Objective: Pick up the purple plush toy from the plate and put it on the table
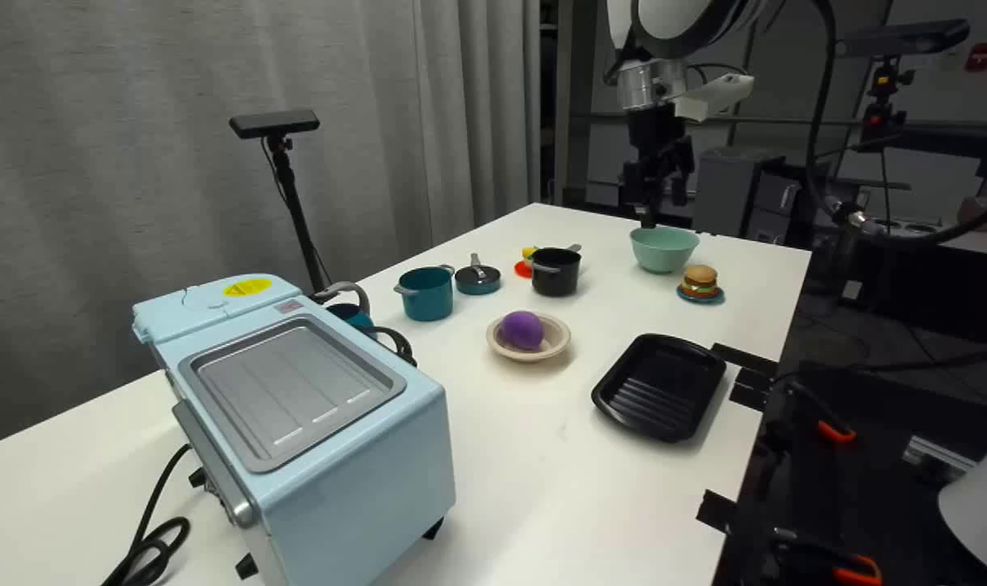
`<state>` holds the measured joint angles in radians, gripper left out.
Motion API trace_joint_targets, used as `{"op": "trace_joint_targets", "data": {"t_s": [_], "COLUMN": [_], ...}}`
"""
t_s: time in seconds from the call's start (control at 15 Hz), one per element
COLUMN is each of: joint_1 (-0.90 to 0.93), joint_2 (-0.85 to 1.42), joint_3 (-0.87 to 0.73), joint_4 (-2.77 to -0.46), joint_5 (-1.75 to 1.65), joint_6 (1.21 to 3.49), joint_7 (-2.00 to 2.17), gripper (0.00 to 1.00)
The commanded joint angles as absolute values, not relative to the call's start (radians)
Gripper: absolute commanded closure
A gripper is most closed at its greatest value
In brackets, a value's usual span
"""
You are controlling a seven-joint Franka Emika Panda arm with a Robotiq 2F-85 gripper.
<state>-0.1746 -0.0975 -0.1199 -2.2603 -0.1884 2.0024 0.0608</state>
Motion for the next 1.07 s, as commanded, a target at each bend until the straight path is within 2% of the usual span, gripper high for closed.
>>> {"op": "trace_joint_targets", "data": {"t_s": [0.0,1.0], "joint_1": [-0.166,-0.154], "joint_2": [-0.096,-0.057], "joint_3": [-0.128,-0.117], "joint_4": [-2.259,-2.225], "joint_5": [-0.189,-0.181], "joint_6": [2.001,1.982], "joint_7": [0.061,0.078], "gripper": [0.0,0.0]}}
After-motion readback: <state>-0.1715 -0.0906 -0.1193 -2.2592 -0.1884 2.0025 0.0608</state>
